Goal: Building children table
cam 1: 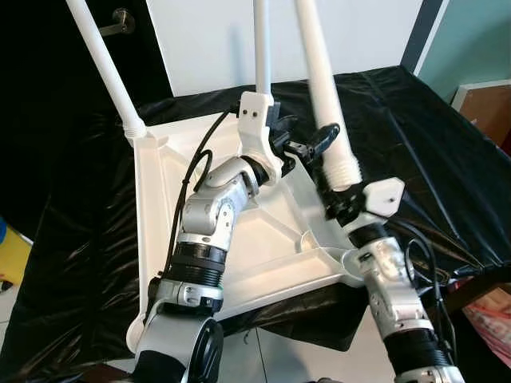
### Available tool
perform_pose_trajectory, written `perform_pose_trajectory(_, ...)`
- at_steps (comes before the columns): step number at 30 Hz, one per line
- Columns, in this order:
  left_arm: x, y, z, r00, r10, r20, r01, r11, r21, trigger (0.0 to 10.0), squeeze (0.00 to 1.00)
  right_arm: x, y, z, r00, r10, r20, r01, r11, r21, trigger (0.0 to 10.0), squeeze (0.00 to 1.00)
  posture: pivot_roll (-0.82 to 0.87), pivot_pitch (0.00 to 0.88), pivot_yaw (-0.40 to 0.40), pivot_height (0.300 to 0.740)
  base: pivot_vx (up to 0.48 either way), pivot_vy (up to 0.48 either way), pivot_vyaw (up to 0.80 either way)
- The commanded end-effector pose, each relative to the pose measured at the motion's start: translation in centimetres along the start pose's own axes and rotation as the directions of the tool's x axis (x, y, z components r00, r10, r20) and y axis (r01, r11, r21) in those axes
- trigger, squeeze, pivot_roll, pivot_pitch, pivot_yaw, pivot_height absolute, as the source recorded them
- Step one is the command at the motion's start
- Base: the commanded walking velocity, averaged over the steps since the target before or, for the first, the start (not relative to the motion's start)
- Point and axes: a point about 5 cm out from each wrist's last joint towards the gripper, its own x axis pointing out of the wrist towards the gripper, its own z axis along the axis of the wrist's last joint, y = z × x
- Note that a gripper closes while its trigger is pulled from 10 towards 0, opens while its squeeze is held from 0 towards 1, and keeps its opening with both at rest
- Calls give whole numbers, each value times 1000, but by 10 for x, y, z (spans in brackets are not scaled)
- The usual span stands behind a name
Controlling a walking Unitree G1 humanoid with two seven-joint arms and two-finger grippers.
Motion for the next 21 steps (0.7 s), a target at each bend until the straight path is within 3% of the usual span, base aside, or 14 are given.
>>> perform_pose_trajectory(1,2,-7,-5,988,-148,-35,145,986,-82,10000,0,0,8,5,998,49,25,-49,999,-12,10000,0,-221,13,46,740,0,0,0)
perform_pose_trajectory(4,2,-8,-11,983,-171,-71,162,979,-127,10000,0,-2,12,6,997,75,25,-74,997,-19,10000,0,-226,13,49,740,0,0,0)
perform_pose_trajectory(8,4,2,-24,982,-88,-168,73,993,-91,10000,0,-5,14,5,995,93,20,-92,995,-34,10000,0,-234,13,50,740,0,0,0)
perform_pose_trajectory(18,7,7,-15,986,-77,-147,56,988,-145,10000,0,-16,25,1,982,187,-23,-187,982,-18,10000,0,-240,4,44,740,0,0,0)
perform_pose_trajectory(21,9,14,-4,986,-76,-147,37,967,-253,10000,0,-23,28,-2,976,213,-47,-214,977,-15,10000,0,-240,1,43,740,0,0,0)
